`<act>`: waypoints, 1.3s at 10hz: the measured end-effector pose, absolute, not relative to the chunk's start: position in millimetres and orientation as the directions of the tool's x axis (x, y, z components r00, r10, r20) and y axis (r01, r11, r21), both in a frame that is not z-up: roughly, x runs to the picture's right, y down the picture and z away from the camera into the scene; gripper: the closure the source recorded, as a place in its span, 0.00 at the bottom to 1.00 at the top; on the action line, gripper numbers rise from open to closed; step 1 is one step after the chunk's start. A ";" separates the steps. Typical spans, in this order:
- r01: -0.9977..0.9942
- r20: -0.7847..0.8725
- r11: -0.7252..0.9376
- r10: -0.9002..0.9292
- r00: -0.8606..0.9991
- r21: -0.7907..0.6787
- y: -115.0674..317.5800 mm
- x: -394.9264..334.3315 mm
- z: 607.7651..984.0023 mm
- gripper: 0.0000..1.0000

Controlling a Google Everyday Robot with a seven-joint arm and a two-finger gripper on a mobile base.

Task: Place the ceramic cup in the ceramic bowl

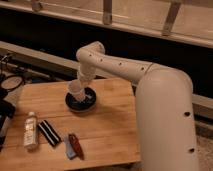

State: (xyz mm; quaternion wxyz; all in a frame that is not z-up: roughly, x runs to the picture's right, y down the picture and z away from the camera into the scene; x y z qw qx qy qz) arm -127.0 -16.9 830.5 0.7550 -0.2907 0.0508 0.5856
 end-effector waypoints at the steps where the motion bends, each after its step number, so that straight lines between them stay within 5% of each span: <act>1: -0.912 -0.419 0.145 0.853 0.311 -0.383 -15.7 -129.4 833.4 1.00; 5: -0.911 -0.423 0.150 0.849 0.318 -0.385 -6.4 -130.0 839.2 0.89; 11: -0.908 -0.423 0.155 0.846 0.325 -0.388 -0.8 -137.9 839.3 0.26; 13: -0.909 -0.424 0.157 0.845 0.327 -0.387 -1.2 -141.4 838.2 0.16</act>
